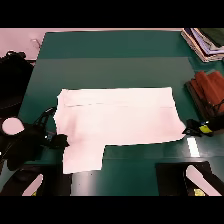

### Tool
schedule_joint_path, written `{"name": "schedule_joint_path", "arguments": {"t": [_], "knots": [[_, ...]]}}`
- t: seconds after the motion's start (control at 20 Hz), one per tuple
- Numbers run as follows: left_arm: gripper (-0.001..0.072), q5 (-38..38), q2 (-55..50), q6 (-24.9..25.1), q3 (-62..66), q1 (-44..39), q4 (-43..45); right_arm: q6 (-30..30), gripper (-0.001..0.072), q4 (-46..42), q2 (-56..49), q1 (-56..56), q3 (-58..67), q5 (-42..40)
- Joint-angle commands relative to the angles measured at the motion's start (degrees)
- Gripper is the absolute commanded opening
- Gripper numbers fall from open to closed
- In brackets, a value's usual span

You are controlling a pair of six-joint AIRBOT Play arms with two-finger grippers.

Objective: Fold the shirts.

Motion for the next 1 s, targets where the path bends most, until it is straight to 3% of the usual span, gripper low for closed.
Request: {"name": "schedule_joint_path", "arguments": {"t": [0.0, 0.2, 0.3, 0.55, 0.95], "knots": [[0.0028, -9.6, 8.0, -4.6, 1.1, 0.0, 0.3, 0.4, 0.0017, -9.3, 7.9, 1.4, 3.9, 8.2], [0.0027, -1.8, 6.9, -3.8, 6.4, 0.0, 4.5, 2.8, 0.0016, -9.0, 9.6, 1.9, 7.1, 7.8], [0.0027, 3.1, 1.7, -2.2, 8.6, 0.0, 9.0, 2.9, 0.0015, -8.0, 5.4, 4.3, 10.2, 6.3], [0.0028, 17.8, -16.2, 0.7, 17.2, 0.0, 9.3, 3.9, 0.0015, -8.1, -10.7, 11.1, 21.6, 2.7], [0.0029, 23.9, -38.2, 3.1, 35.4, 0.0, 9.7, 4.3, 0.0016, -1.7, -30.4, 11.7, 38.4, 2.7]]}}
